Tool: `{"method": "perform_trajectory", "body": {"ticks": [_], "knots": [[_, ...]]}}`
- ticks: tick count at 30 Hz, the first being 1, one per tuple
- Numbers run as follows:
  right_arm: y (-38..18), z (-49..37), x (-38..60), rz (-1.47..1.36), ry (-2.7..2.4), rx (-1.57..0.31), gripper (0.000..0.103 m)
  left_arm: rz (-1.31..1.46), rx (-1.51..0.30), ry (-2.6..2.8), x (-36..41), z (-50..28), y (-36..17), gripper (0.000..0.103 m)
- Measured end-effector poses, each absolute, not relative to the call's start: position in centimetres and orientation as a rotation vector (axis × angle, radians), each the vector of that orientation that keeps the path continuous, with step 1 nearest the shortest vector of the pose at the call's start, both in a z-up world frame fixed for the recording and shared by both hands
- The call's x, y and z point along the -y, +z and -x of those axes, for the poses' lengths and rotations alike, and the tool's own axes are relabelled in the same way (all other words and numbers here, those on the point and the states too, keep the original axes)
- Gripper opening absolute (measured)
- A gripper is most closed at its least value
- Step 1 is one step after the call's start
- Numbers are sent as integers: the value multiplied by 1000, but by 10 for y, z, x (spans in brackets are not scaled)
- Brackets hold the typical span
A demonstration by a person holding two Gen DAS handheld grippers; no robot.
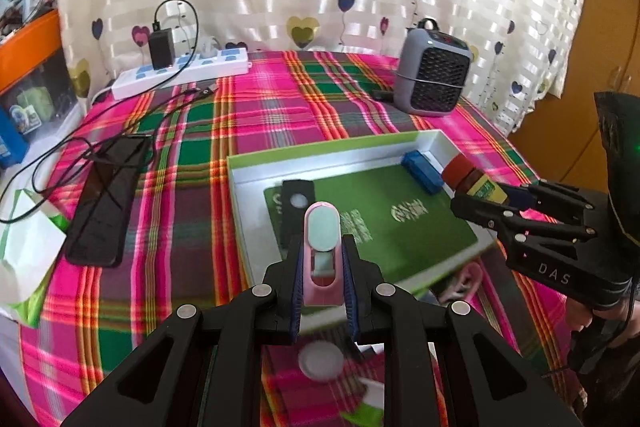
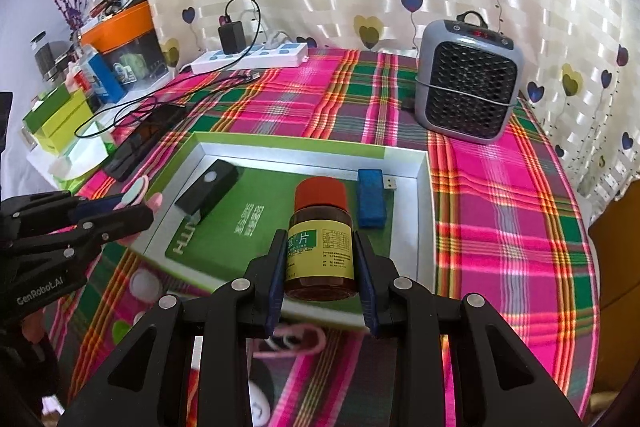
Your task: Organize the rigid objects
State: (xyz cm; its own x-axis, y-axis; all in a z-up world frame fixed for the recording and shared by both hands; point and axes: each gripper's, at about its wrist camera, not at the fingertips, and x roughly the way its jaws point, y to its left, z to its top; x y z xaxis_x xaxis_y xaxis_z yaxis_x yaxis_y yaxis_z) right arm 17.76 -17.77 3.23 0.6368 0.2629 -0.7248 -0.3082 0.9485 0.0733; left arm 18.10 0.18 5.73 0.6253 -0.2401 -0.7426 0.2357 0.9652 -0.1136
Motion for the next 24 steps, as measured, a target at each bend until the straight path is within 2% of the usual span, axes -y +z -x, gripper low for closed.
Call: {"method": "perform_trajectory", "body": {"ticks": [14, 24], "knots": [[8, -228, 171, 86, 290, -883, 33, -11, -869, -206, -8, -233, 42, 17], [7, -246, 166, 103, 283, -865, 33, -1, -890, -183, -14, -251, 31, 17]]}}
